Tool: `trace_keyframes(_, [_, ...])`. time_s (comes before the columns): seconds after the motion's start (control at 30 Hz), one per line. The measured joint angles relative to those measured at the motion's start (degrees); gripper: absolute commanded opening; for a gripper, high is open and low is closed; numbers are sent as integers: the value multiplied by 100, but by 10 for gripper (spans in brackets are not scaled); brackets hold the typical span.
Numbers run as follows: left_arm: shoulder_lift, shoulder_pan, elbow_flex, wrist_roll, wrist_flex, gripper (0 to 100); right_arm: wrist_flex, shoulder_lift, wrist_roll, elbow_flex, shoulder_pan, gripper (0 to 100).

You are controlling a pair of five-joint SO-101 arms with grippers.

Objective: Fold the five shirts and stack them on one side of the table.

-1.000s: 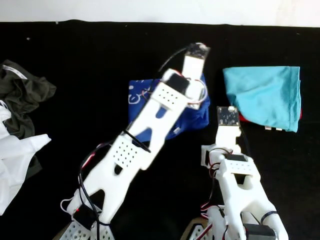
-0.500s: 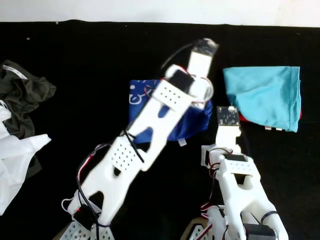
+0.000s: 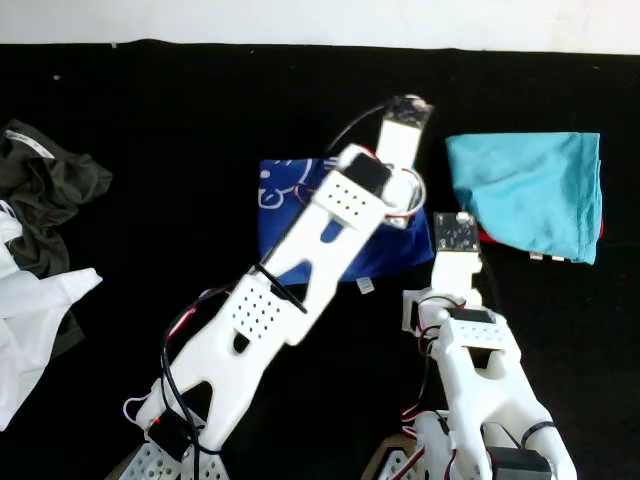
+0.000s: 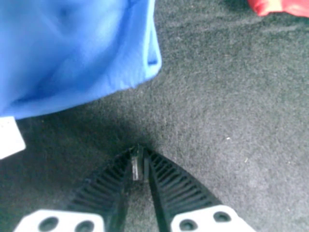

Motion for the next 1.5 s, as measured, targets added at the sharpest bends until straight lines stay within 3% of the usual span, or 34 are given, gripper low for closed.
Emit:
trace_keyframes(0.33, [-9,9,-1407,0,835,154,0,9,0,0,0,6])
trace_keyframes(0.6, [70,-554,-580,18,-132,156,0,9,0,0,0,6])
trace_keyframes(0.87, [149,-149,-352,18,-237,154,0,9,0,0,0,6])
trace_keyframes(1.13, [149,-18,-703,1046,765,157,0,9,0,0,0,6])
trace_keyframes(1.37, [-18,-440,-1451,1143,2022,154,0,9,0,0,0,6])
trace_keyframes(1.5, [-18,-826,-1451,1143,2171,154,0,9,0,0,0,6])
